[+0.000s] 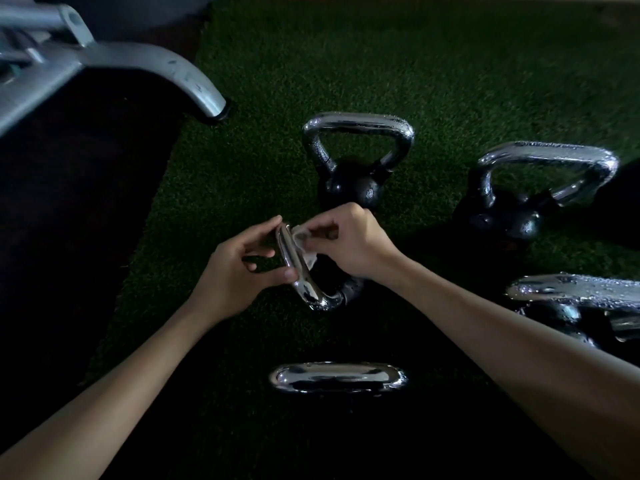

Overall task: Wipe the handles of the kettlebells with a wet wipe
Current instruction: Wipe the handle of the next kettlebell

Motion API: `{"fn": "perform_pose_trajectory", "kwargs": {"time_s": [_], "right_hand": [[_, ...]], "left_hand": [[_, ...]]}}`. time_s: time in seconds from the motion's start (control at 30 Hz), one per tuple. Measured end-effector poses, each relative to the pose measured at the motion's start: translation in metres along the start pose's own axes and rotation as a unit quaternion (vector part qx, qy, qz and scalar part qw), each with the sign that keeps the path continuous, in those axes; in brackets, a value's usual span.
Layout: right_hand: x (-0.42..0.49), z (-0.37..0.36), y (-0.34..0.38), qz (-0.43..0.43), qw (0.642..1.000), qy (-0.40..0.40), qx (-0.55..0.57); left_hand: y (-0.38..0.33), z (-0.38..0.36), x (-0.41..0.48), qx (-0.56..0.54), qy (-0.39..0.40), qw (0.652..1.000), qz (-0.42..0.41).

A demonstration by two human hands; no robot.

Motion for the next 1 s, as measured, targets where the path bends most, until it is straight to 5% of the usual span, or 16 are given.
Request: {"fn": "perform_pose_trajectory", "kwargs": {"time_s": [0.2, 0.5, 1.0], "right_hand": [[0.0, 0.01, 0.006, 0.0, 0.999, -0.05, 0.018], [-0.041, 0.007, 0.04, 0.04, 0.993, 0.111, 0.023], [-0.06, 0.007, 0.02, 0.062, 0.986, 0.131, -0.087]], "left_hand": [[-0.003, -0.005, 0.002, -0.005, 0.0, 1.0, 0.0], [0.007, 0.005, 0.0, 0.005, -0.004, 1.0, 0.009], [0.002, 0.002, -0.003, 0.01, 0.009, 1.0, 0.007]]}}
Point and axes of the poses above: each hand's wrist, its own x-axis towards the middle knuckle, its own z-axis out of the back of the hand, y = z × x, the point moved 8 cm from there along x, towards the middle knuckle, and after that the axes turned 14 degrees about z, right-handed, at the moved point
